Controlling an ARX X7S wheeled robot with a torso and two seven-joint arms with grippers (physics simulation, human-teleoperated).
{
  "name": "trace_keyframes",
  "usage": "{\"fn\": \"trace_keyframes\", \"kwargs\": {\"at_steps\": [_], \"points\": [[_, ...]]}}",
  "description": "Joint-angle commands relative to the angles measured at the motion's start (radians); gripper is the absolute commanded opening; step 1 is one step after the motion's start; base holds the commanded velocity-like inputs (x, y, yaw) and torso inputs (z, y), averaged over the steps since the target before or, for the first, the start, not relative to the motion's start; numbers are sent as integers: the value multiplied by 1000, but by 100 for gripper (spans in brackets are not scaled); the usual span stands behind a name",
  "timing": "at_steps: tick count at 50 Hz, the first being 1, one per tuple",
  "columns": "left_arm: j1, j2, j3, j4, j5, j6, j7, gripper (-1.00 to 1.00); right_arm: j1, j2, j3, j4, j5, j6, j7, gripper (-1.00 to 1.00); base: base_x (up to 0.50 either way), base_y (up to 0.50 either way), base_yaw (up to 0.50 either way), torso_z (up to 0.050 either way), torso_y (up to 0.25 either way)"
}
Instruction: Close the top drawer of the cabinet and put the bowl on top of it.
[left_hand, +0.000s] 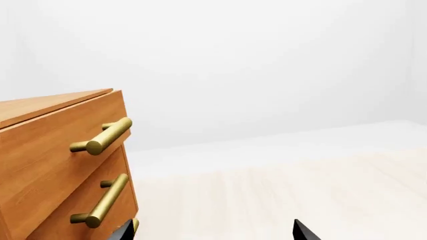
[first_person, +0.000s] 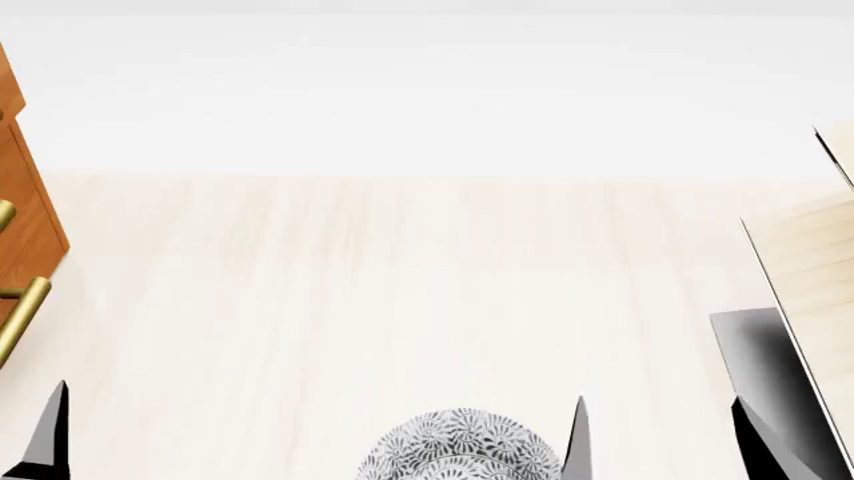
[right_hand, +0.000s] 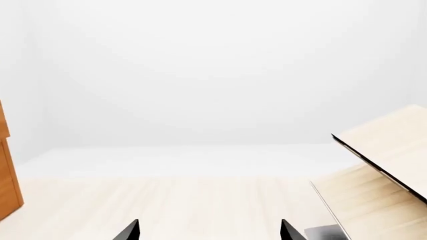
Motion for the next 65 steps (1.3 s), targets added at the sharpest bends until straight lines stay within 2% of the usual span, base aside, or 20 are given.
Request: {"fn": "trace_keyframes", "kwargs": {"at_steps": [1, 12, 13, 14, 15, 17, 18, 35, 46, 47, 48, 50, 65], "points": [[-116, -11, 30, -65, -19, -66, -5, 100, -24, 0, -23, 28, -29, -37, -16, 100, 0, 0, 0, 0, 0], [-242, -22, 47, -126, -29, -126, -12, 100, -14, 7, -37, 25, -25, -24, 0, 100, 0, 0, 0, 0, 0], [-253, -21, 43, -134, -34, -131, -12, 100, -79, -22, -92, 93, -142, -143, -64, 100, 0, 0, 0, 0, 0], [-273, -20, 40, -153, -40, -137, -9, 100, -51, -5, -71, 61, -90, -90, -33, 100, 0, 0, 0, 0, 0], [-283, -19, 41, -165, -40, -139, -8, 100, -92, -26, -106, 115, -165, -175, -76, 100, 0, 0, 0, 0, 0], [-307, -19, 45, -200, -40, -139, -2, 100, -26, 13, -56, 41, -40, -54, -3, 100, 0, 0, 0, 0, 0], [-318, -16, 46, -224, -38, -138, -1, 100, -18, 15, -52, 40, -30, -45, 3, 100, 0, 0, 0, 0, 0], [-377, -5, 93, -412, 9, -70, 26, 100, -4, 25, -56, 47, -16, -42, 10, 100, 0, 0, 0, 0, 0], [-400, -8, 65, -421, 1, -82, 9, 100, -4, 31, -57, 47, -17, -46, 15, 100, 0, 0, 0, 0, 0], [-398, -11, 59, -413, 0, -84, 5, 100, -76, -3, -114, 127, -144, -181, -57, 100, 0, 0, 0, 0, 0], [-396, -12, 58, -412, -1, -84, 5, 100, -36, 22, -85, 79, -70, -106, -12, 100, 0, 0, 0, 0, 0], [-398, -16, 46, -413, -4, -86, 3, 100, -10, 34, -71, 56, -24, -64, 16, 100, 0, 0, 0, 0, 0], [-417, -39, 11, -415, 3, -96, -21, 100, -23, 40, -75, 59, -33, -77, 15, 100, 0, 0, 0, 0, 0]]}}
